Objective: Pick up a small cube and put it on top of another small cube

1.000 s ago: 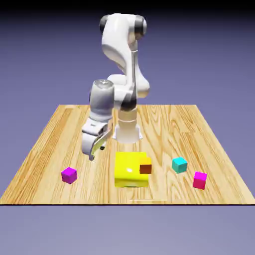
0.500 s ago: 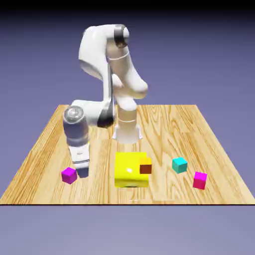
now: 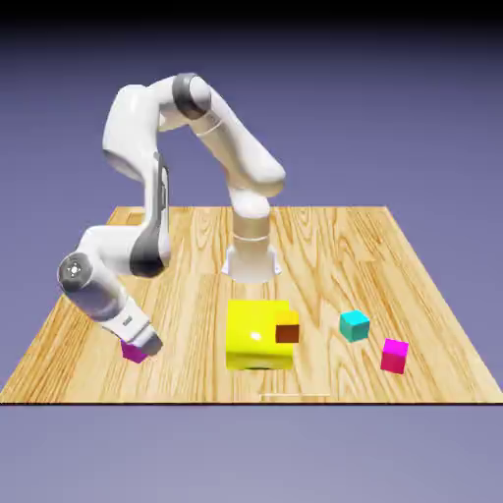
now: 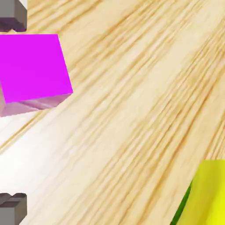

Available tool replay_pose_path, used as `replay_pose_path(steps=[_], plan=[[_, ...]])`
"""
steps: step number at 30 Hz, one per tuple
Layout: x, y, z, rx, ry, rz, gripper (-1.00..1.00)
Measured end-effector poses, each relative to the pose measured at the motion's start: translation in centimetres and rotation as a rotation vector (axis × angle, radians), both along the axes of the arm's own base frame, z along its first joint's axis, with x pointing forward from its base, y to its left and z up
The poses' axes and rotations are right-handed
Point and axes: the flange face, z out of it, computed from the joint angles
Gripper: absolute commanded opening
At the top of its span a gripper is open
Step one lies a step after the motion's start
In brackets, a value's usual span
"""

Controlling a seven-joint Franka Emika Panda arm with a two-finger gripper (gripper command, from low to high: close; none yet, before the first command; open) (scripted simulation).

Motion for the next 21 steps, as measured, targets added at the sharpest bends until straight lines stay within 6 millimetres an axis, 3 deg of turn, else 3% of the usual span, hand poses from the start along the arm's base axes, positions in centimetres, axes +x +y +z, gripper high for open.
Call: replay_pose_path(steps=[4,6,9,10,12,15,17,21], plan=[[-1.2,-2.6,-1.3,0.152,-0.006,0.098,0.0],[-1.2,-2.6,-1.3,0.153,-0.006,0.099,0.0],[-3.8,-1.2,-6.8,0.153,-0.007,0.099,0.0],[-4.0,-1.1,-7.2,0.153,-0.007,0.099,-1.0],[-4.0,-1.1,-7.2,0.152,-0.007,0.1,-1.0],[-1.4,-2.6,-1.7,0.151,-0.005,0.1,-1.0],[-0.4,-3.6,0.9,0.055,0.001,0.033,-1.0],[4.3,5.4,2.5,0.014,0.007,0.195,-1.0]])
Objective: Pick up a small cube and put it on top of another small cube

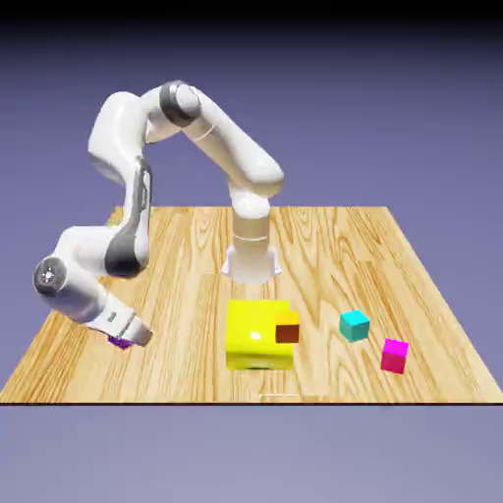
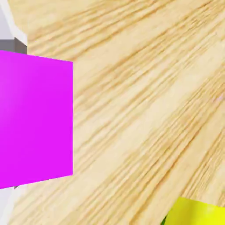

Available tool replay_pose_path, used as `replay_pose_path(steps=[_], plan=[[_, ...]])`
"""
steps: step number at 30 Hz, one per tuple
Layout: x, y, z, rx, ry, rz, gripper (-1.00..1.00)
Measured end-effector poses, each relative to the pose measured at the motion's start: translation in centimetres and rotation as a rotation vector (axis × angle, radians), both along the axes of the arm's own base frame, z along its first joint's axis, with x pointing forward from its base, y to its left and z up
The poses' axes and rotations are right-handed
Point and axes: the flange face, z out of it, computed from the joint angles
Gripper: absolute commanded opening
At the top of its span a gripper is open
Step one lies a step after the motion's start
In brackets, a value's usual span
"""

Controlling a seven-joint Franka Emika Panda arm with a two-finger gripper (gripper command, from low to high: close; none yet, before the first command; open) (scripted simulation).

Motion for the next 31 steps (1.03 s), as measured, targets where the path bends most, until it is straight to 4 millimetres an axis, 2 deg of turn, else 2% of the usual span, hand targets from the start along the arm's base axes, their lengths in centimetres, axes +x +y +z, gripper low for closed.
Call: replay_pose_path(steps=[4,7,11,15,16,18,20,22,23,25,27,28,30,31], plan=[[3.0,9.7,1.6,-0.041,-0.005,0.163,-1.0],[4.0,17.2,2.8,-0.073,-0.014,0.286,-1.0],[3.8,27.3,4.2,-0.117,-0.032,0.449,-1.0],[1.8,37.0,5.6,-0.16,-0.058,0.612,-1.0],[1.0,39.4,5.9,-0.17,-0.066,0.653,-1.0],[-3.4,46.3,4.4,-0.098,-0.026,0.886,-1.0],[-8.9,52.5,3.2,-0.02,0.023,1.128,-1.0],[-15.2,57.6,2.3,0.058,0.076,1.368,-1.0],[-16.4,58.1,1.8,0.106,0.104,1.429,-1.0],[-16.5,58.1,1.8,0.108,0.105,1.431,-1.0],[-17.5,56.2,-2.4,0.105,0.104,1.43,-1.0],[-18.1,55.4,-4.1,0.107,0.105,1.431,1.0],[-18.2,55.4,-4.1,0.109,0.106,1.429,1.0],[-17.4,56.3,-2.1,0.107,0.105,1.428,1.0]])
